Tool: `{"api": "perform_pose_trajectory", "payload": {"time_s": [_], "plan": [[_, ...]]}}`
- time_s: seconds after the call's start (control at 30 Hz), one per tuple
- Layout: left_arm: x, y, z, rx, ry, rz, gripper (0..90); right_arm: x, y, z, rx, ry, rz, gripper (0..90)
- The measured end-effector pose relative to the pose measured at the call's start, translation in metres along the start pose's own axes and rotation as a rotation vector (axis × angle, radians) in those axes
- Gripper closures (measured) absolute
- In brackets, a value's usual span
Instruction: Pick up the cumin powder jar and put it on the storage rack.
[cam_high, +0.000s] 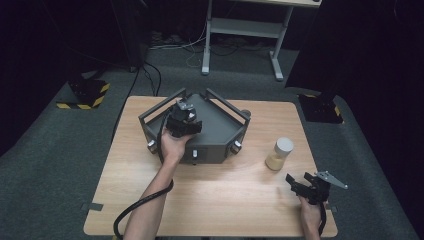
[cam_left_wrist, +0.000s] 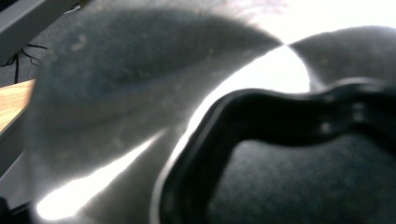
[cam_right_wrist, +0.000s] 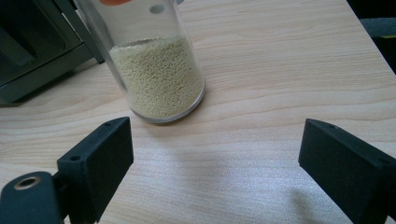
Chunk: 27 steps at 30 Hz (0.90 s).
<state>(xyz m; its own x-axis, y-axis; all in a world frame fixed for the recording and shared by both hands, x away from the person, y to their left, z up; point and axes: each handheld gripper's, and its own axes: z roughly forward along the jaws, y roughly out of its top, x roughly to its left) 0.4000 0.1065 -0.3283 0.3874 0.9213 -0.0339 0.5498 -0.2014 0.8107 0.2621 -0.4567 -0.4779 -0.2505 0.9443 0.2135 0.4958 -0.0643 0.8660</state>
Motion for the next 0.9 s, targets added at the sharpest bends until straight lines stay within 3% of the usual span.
{"api": "perform_pose_trajectory", "payload": {"time_s": [0.17, 0.47, 0.53, 0.67, 0.77, 0.9], "plan": [[-0.004, -0.004, 0.0, -0.01, 0.013, 0.027, 31.7, 0.001, 0.0, 0.0, 0.0, -0.002, -0.002, 9.2], [-0.006, -0.01, 0.001, -0.026, 0.022, 0.019, 30.4, 0.0, 0.0, 0.0, -0.001, 0.0, -0.002, 9.3], [-0.006, -0.01, 0.004, -0.012, 0.023, 0.019, 23.2, 0.0, 0.0, 0.0, -0.003, 0.0, -0.001, 9.3], [-0.006, -0.014, 0.001, -0.034, 0.022, 0.001, 10.6, 0.0, -0.001, 0.0, -0.004, 0.0, 0.0, 9.3], [-0.006, -0.014, -0.003, -0.037, 0.034, 0.031, 6.8, 0.001, 0.0, 0.0, -0.002, -0.001, -0.003, 9.3], [-0.004, -0.017, -0.009, -0.057, 0.016, 0.004, 3.8, 0.0, -0.001, 0.0, -0.005, -0.001, -0.001, 9.3]]}}
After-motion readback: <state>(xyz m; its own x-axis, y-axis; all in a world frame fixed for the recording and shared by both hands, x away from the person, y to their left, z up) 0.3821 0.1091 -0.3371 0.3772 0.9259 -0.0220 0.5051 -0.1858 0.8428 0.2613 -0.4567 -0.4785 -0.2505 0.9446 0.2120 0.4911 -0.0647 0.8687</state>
